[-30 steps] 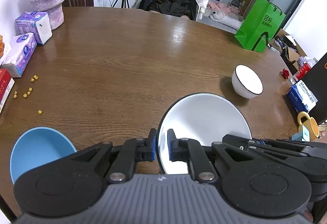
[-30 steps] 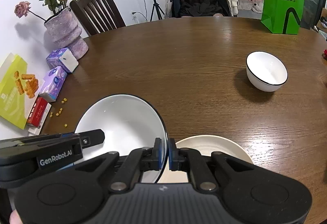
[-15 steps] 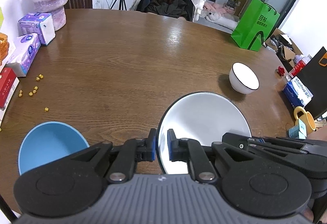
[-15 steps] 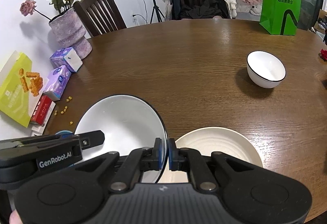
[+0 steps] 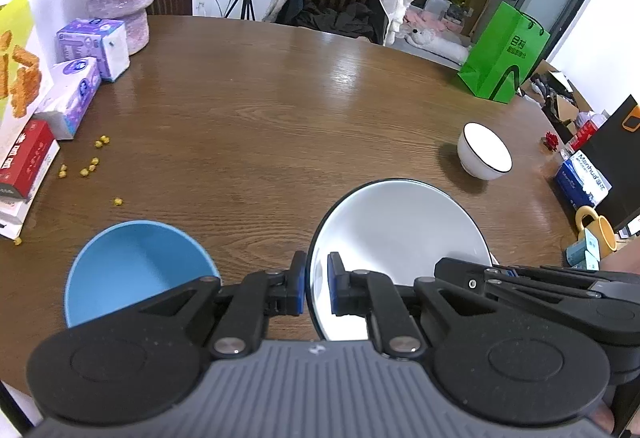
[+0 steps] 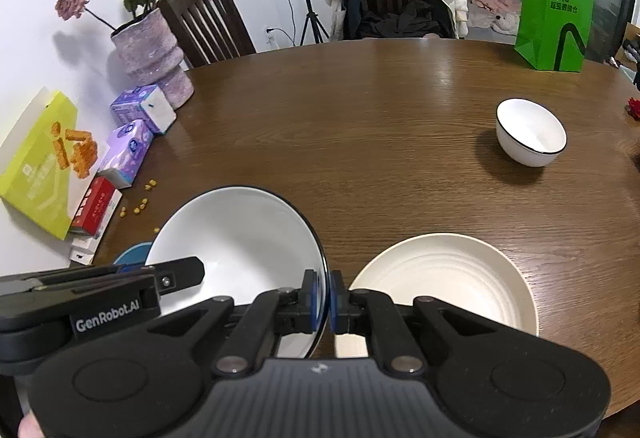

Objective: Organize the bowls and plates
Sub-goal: 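Carry the white bowl toward the blue bowl with both grippers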

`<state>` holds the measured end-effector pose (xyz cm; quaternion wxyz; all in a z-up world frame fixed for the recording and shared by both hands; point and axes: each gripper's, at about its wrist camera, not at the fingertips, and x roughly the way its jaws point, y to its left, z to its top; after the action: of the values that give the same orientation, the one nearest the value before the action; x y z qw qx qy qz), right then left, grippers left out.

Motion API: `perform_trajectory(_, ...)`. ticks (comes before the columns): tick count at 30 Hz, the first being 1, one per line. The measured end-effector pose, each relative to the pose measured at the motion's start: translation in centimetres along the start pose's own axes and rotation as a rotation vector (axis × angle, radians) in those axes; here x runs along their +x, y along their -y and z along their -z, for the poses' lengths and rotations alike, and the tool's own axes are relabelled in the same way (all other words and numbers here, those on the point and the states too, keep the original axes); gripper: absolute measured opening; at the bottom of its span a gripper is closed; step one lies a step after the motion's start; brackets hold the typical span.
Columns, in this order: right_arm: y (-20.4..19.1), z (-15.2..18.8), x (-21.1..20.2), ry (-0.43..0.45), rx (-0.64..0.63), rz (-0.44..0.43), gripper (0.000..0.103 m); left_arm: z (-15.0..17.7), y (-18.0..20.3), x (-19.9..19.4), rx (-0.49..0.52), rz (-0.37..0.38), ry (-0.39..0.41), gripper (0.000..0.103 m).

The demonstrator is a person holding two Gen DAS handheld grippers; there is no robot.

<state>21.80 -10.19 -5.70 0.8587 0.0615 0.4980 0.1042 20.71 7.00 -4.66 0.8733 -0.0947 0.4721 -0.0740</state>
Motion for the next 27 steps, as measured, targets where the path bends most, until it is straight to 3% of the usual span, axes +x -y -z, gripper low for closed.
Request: perform_trajectory(27, -6.4, 1.6, 1.2, -0.024, -0.039, -0.026, 0.006, 1.4, -6.3, -2.2, -0.046, -0.029, -0.003, 0.011)
